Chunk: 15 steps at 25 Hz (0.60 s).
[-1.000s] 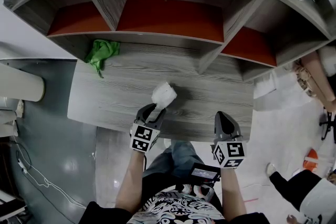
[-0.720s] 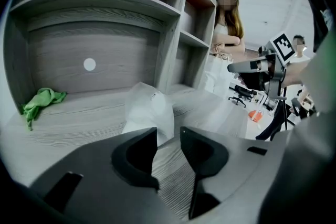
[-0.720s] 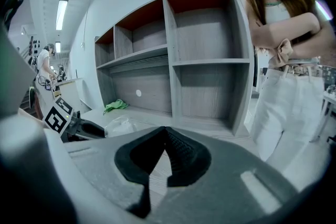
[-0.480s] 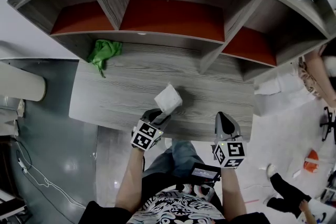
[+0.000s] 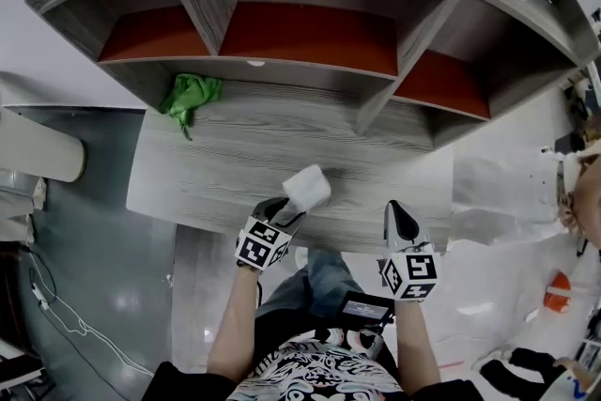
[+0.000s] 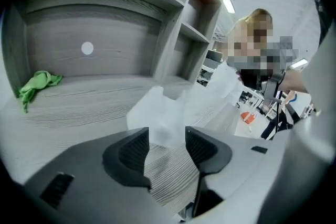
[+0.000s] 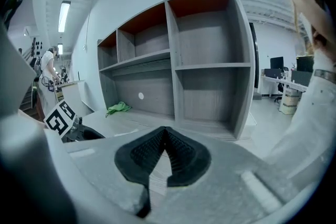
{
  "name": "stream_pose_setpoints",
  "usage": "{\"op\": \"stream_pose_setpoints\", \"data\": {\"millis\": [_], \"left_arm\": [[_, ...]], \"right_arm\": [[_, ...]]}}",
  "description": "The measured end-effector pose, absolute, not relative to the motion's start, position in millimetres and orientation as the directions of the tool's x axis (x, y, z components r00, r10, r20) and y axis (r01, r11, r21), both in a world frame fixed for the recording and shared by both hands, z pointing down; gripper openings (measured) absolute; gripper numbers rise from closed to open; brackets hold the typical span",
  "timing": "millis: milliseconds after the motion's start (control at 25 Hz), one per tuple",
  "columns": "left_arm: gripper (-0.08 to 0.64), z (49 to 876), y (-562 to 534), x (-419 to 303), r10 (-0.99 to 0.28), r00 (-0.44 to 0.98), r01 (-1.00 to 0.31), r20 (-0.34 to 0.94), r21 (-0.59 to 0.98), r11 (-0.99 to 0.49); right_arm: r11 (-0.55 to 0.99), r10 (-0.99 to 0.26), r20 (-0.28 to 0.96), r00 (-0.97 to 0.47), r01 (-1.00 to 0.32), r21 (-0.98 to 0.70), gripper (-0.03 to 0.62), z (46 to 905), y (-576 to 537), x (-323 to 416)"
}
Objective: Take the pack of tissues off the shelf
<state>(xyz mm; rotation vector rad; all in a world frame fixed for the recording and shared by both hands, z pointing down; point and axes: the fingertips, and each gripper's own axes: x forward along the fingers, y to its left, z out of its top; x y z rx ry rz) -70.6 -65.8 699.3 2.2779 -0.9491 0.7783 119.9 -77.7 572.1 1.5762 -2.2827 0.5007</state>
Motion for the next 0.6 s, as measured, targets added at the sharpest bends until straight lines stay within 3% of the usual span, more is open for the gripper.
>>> {"op": "stream_pose_setpoints", "data": {"millis": [320, 600], "left_arm": [[0.198, 673.3, -78.2, -83.3, -0.564, 0.535, -0.819, 0.629, 0.223, -0.528], [0.198, 616.6, -97.4, -82.4, -0.672, 0.544, -0.831, 0.503, 0.216, -0.512]], "right_arm": [[0.319, -0.842, 0.425, -0.334, -0.942, -0.108, 0.005, 563.8, -74.3, 124.6], [0.314, -0.853, 0.399, -0.335, -0.942, -0.120, 0.005, 555.3, -79.7, 118.7]]}}
